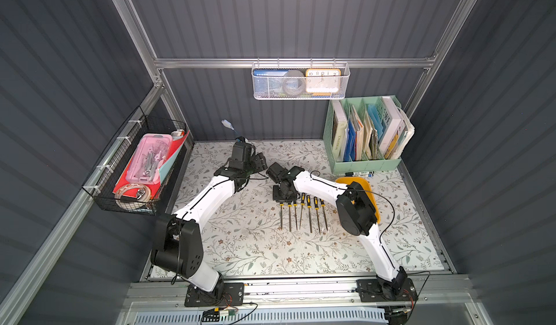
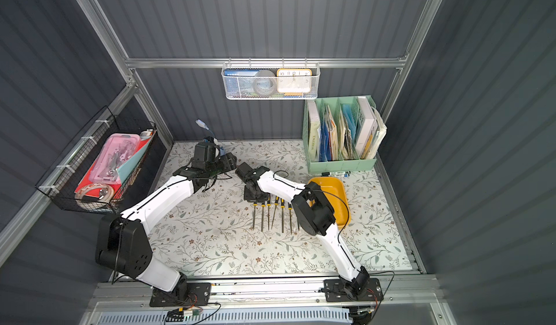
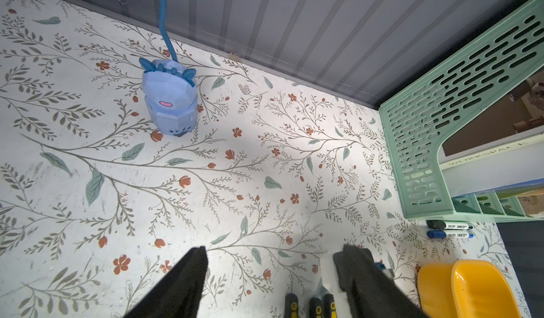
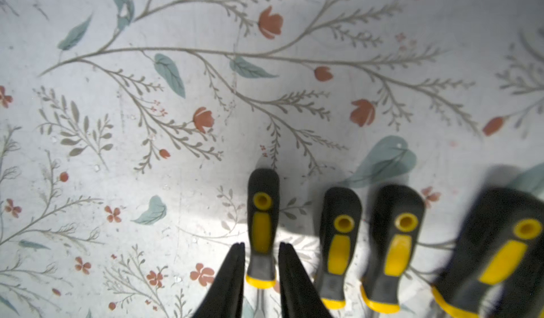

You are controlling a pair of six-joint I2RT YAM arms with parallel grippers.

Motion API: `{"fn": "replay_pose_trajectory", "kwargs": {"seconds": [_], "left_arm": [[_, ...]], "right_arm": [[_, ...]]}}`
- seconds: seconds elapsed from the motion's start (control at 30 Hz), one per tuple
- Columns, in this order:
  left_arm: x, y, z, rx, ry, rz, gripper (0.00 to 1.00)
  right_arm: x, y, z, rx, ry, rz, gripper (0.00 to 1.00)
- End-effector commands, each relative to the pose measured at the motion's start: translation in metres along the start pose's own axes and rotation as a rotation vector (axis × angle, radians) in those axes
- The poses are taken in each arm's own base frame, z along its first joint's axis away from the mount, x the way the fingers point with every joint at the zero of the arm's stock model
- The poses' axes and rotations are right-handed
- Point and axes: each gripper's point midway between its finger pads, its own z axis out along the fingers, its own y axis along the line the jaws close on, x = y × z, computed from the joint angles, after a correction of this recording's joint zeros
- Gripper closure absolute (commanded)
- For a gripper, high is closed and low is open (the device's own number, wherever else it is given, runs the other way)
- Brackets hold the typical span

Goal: Take the file tool out of the storage box
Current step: Place the file tool at the center of the board, then pick up the file tool from the storage box.

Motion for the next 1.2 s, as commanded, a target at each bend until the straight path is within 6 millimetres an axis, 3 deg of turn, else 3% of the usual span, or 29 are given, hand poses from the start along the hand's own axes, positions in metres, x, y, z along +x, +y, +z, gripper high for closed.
{"fn": "replay_pose_trajectory", "kwargs": {"seconds": [0.0, 0.17, 0.3, 0.43, 0.57, 0.67, 0.83, 1.17], "left_arm": [[-0.015, -0.003, -0.009, 0.005, -0.029, 0.008, 0.22], [-0.021, -0.006, -0.009, 0.010, -0.034, 0.013, 0.23], [-0.022, -0.007, -0.009, 0.014, -0.035, 0.012, 0.22], [-0.021, -0.008, -0.005, 0.022, -0.028, 0.012, 0.22], [-0.020, -0.012, 0.000, 0.039, -0.018, 0.010, 0.22], [-0.020, -0.014, 0.004, 0.051, -0.017, 0.007, 0.22], [-0.017, -0.016, 0.007, 0.062, -0.008, 0.008, 0.22], [-0.016, -0.014, 0.005, 0.053, -0.009, 0.008, 0.21]], "right_arm": [[-0.012, 0.003, -0.021, -0.004, -0.040, -0.006, 0.68], [-0.032, 0.001, -0.052, -0.018, -0.094, 0.000, 0.64], [-0.054, -0.034, -0.091, 0.006, -0.164, 0.037, 0.64], [-0.074, -0.106, -0.127, 0.017, -0.230, 0.117, 0.64], [-0.072, -0.188, -0.142, 0.059, -0.219, 0.203, 0.60], [-0.064, -0.232, -0.138, 0.077, -0.178, 0.245, 0.56], [-0.046, -0.281, -0.118, 0.124, -0.066, 0.308, 0.53], [-0.033, -0.306, -0.073, 0.163, 0.041, 0.298, 0.56]]}}
